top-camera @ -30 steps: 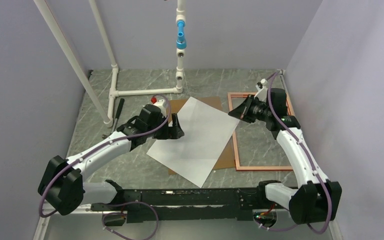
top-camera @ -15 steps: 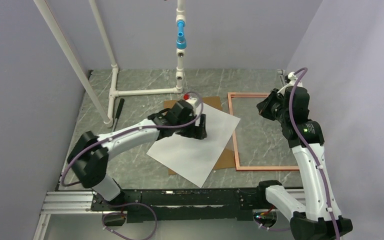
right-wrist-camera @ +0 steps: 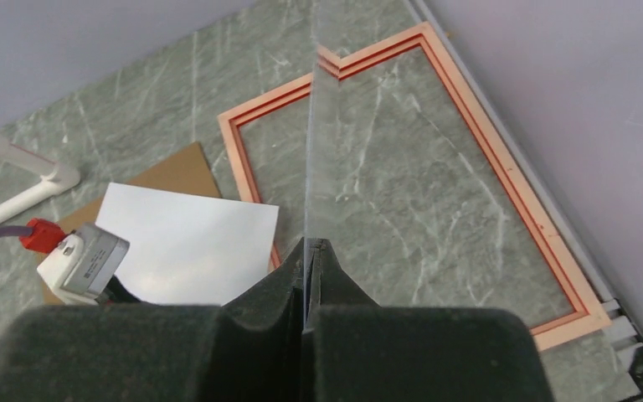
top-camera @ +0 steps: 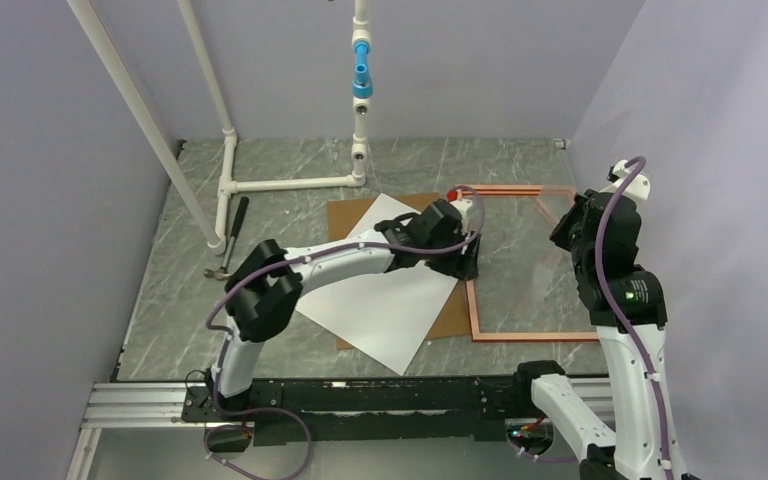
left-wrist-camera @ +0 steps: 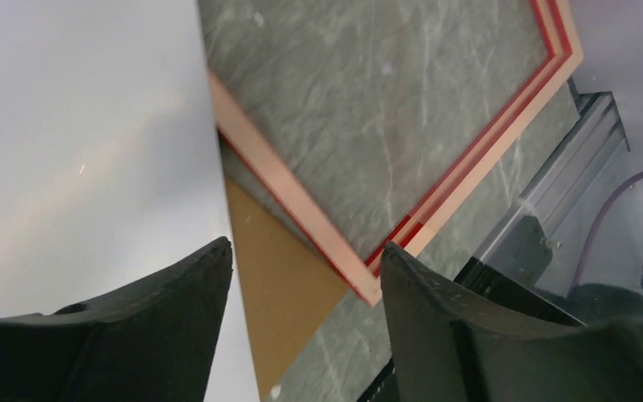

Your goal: Put the photo into the frame

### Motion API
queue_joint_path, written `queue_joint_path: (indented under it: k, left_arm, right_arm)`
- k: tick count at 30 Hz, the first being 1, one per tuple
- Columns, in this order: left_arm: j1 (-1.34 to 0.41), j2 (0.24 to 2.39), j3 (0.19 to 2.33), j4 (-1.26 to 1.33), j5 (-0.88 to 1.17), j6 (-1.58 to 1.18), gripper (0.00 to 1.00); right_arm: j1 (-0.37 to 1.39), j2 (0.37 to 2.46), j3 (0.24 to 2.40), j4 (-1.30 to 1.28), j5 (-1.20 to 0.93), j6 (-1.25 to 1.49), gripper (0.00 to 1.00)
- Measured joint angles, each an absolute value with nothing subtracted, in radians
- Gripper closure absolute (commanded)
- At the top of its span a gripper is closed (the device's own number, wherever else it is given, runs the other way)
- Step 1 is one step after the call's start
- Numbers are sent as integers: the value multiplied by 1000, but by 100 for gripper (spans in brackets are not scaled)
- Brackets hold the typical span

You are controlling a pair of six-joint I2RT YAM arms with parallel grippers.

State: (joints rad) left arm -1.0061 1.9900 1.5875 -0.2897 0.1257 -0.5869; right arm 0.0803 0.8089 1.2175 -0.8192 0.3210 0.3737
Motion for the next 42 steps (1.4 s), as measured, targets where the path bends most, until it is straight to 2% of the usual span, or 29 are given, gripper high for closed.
queue_joint_path:
  k: [5, 9, 14, 19, 24, 27, 42]
  left_arm:
    - [-1029, 2131, 1755, -290, 138, -593, 64]
    - [-1040, 2244, 1879, -313, 138, -605, 77]
    - [-1044, 2363, 1994, -369, 134, -642, 82]
    - [-1041, 2481, 2133, -480, 128, -683, 91]
    - [-1024, 2504, 2154, -544, 126, -752, 97]
    - [-1004, 2493, 2117, -524, 139, -802, 100]
    - [-921, 2245, 1658, -341, 171, -957, 100]
  right_arm:
    - [80, 809, 1221, -830, 369, 356, 100]
    - [80, 809, 1232, -839, 385, 347, 100]
    - [80, 807, 1240, -839, 388, 347, 100]
    - [80, 808, 1240, -839, 383, 347, 100]
    - [80, 808, 1240, -840, 372, 347, 100]
    - [80, 809, 1240, -840, 358, 346, 100]
    - [80, 819, 1240, -839, 279, 345, 100]
